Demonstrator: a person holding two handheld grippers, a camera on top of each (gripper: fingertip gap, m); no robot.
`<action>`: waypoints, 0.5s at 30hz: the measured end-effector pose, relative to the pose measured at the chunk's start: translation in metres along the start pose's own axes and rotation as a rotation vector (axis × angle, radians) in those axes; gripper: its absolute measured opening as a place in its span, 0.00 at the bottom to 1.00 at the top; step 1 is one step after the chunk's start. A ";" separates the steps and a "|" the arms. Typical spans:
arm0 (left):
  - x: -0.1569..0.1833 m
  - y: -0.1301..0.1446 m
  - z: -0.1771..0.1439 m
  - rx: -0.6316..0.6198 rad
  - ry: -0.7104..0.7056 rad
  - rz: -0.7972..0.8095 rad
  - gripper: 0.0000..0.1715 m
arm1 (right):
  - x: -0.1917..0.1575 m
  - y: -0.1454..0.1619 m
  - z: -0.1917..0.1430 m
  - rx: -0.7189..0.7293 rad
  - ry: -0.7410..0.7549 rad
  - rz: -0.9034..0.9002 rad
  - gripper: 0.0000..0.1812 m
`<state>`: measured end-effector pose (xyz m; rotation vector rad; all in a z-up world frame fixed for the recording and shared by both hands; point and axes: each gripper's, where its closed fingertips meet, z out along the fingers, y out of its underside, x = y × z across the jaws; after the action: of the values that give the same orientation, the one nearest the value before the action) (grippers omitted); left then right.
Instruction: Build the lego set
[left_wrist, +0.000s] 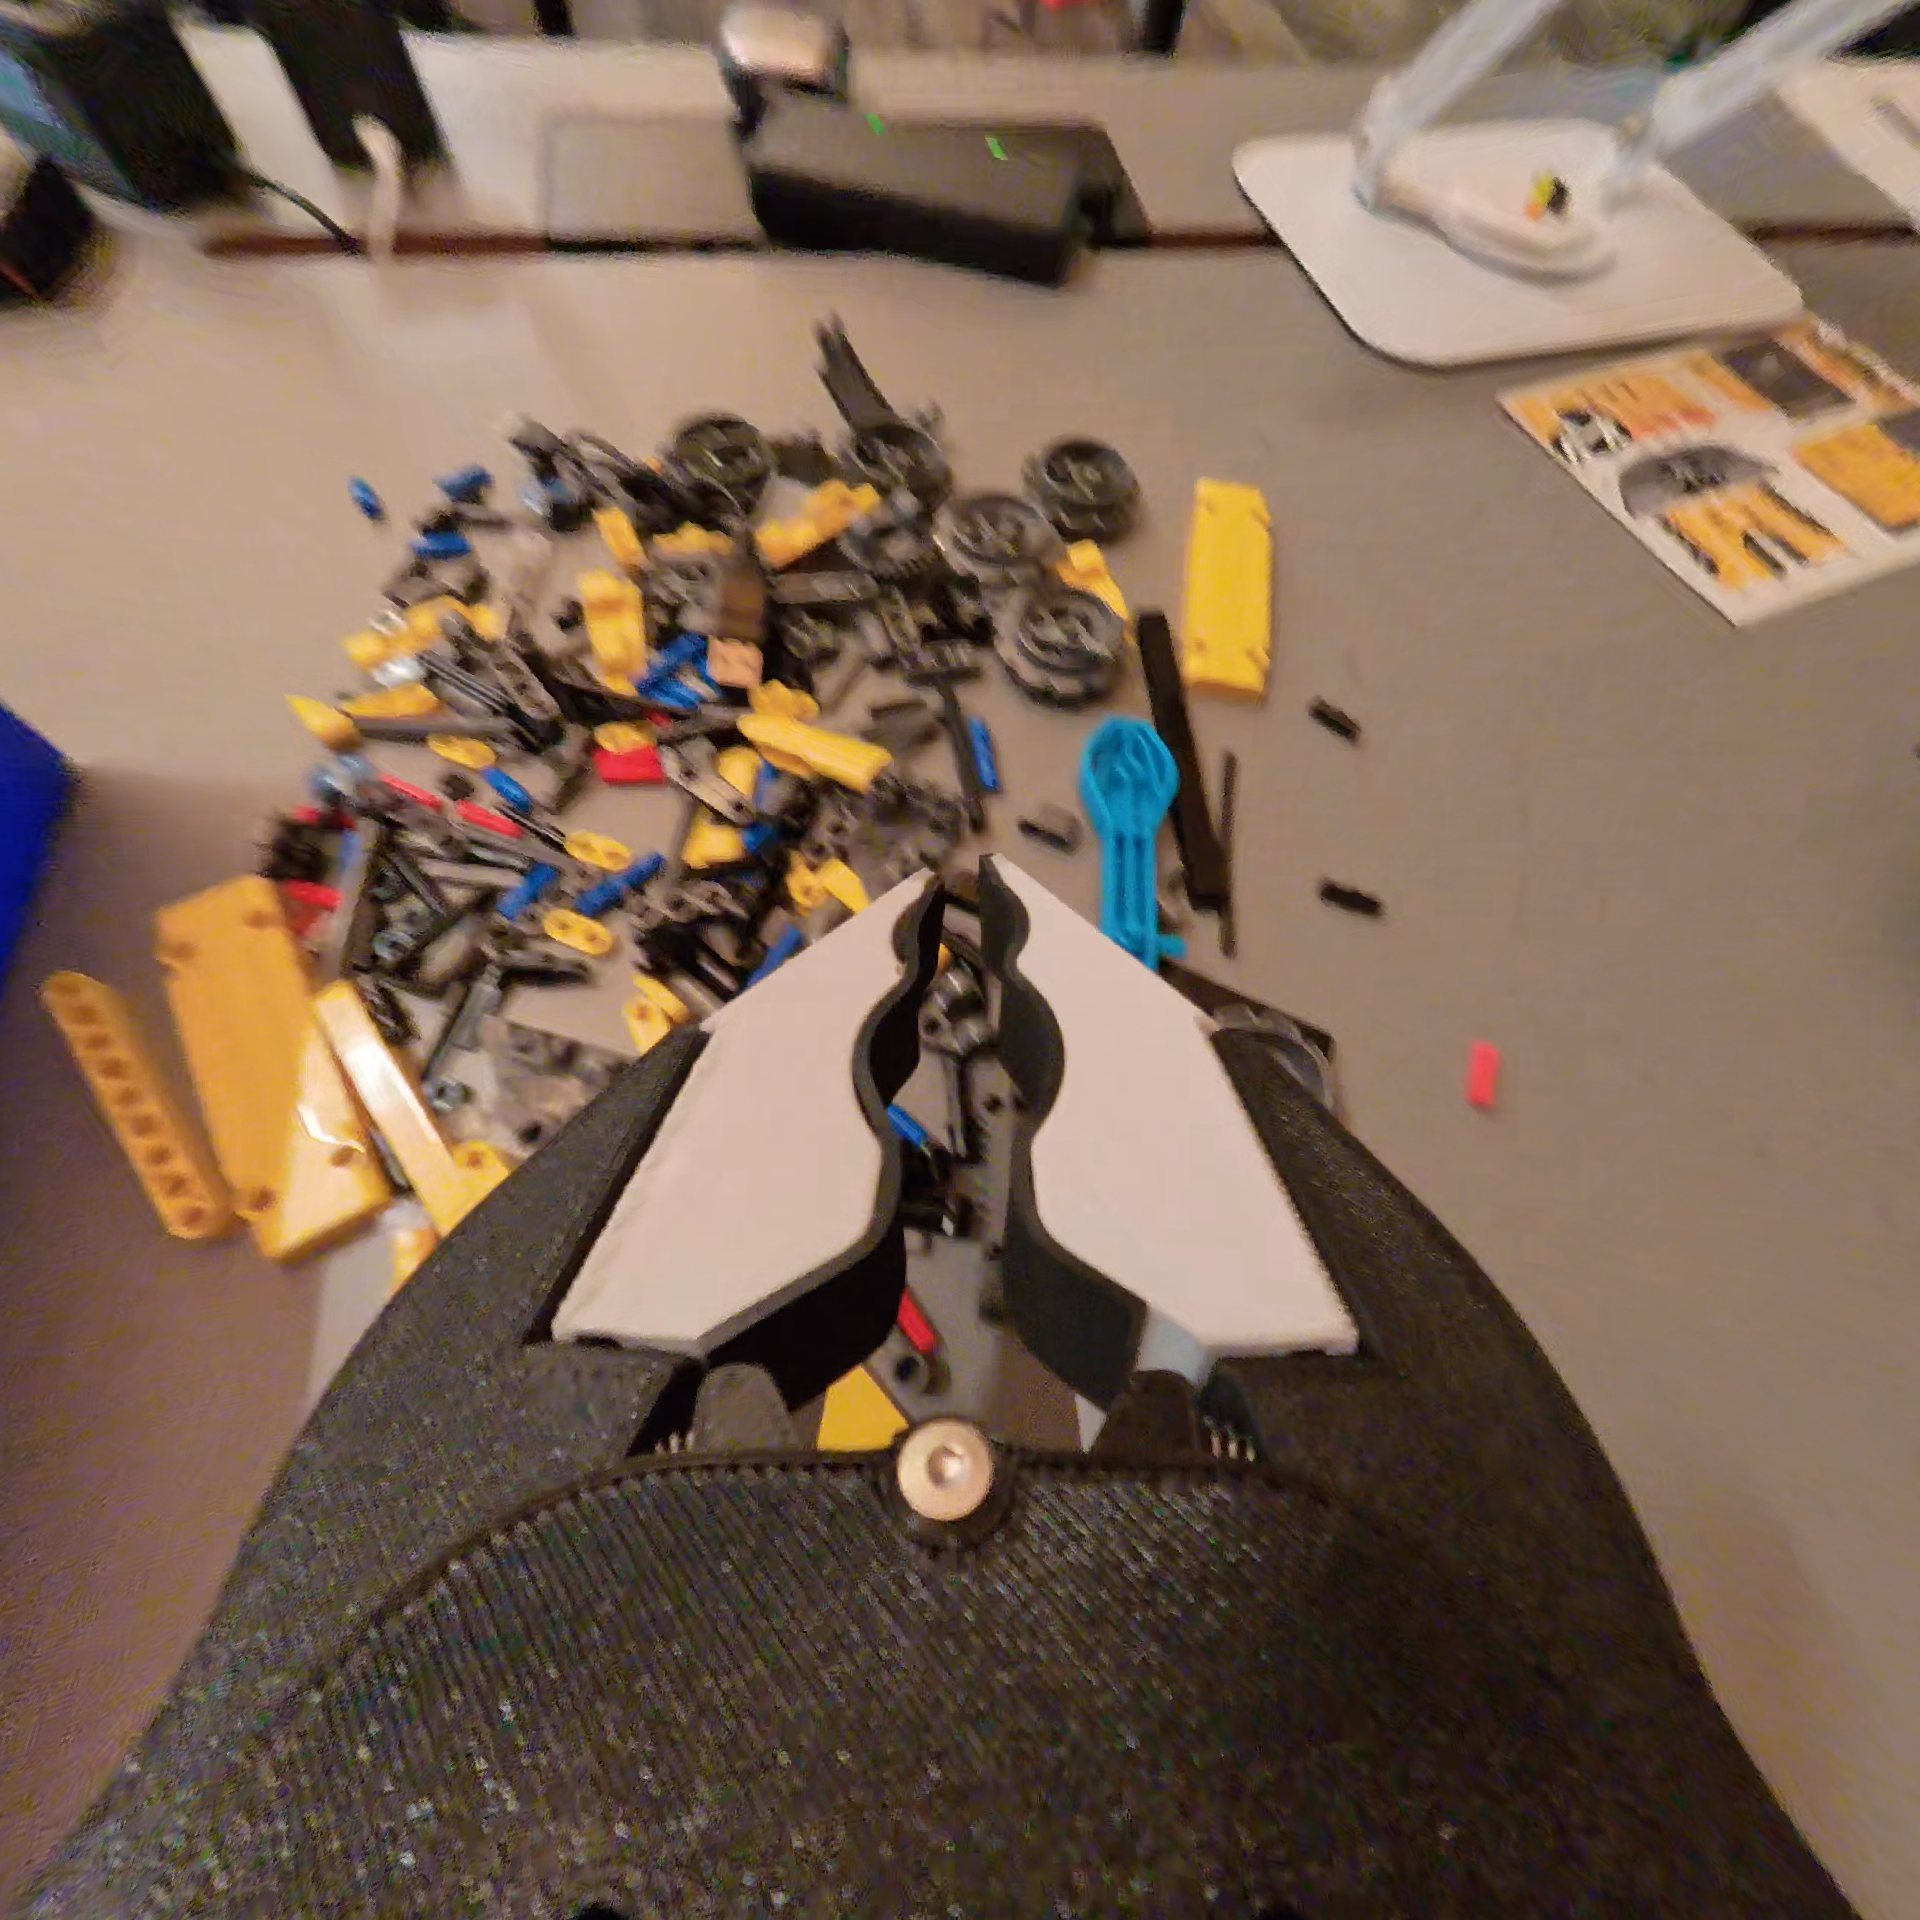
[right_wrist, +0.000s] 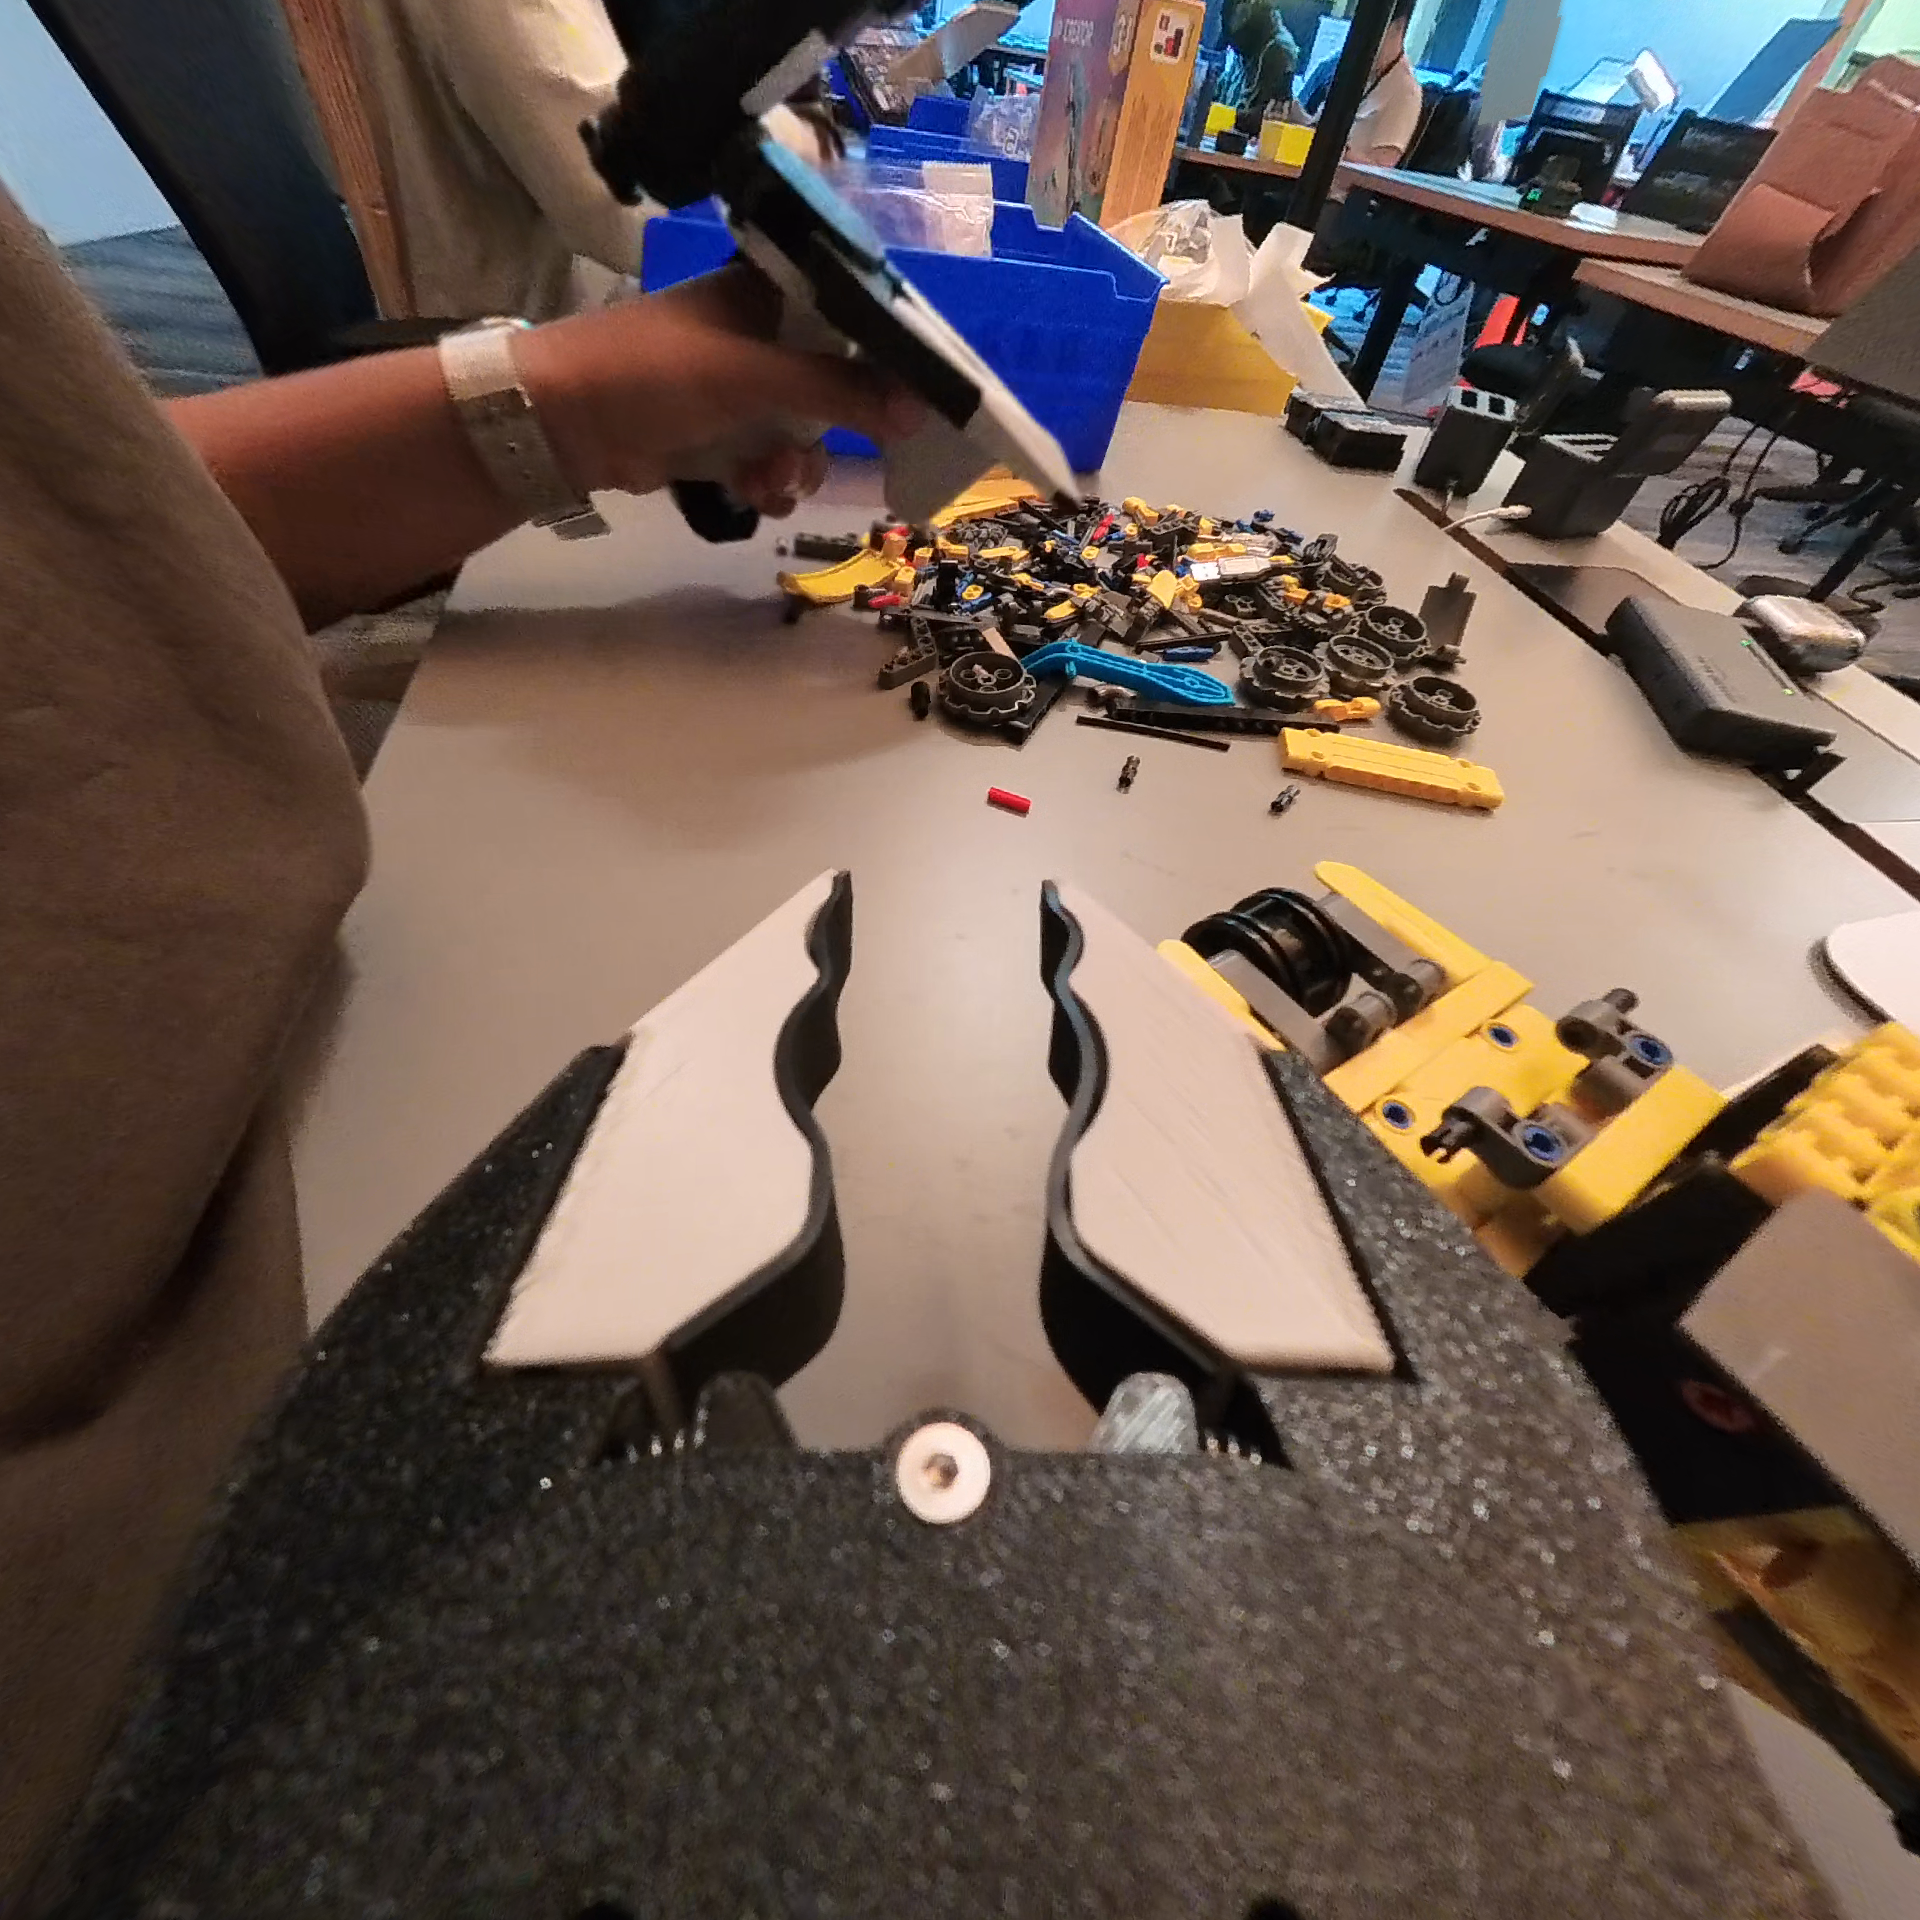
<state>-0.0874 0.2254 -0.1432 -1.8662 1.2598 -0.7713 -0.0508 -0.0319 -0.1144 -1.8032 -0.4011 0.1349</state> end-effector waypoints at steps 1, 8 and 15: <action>0.008 0.008 0.000 -0.039 0.019 0.013 0.00 | 0.000 0.000 0.000 0.001 -0.002 0.003 0.20; 0.015 0.036 0.011 -0.212 0.005 0.070 0.00 | 0.000 0.000 0.000 0.002 -0.001 0.006 0.20; 0.008 0.045 0.013 -0.261 -0.062 0.121 0.00 | 0.000 -0.001 0.000 -0.001 0.003 -0.001 0.20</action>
<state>-0.0962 0.2101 -0.1872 -1.9796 1.4757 -0.4988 -0.0509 -0.0319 -0.1139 -1.8039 -0.3999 0.1321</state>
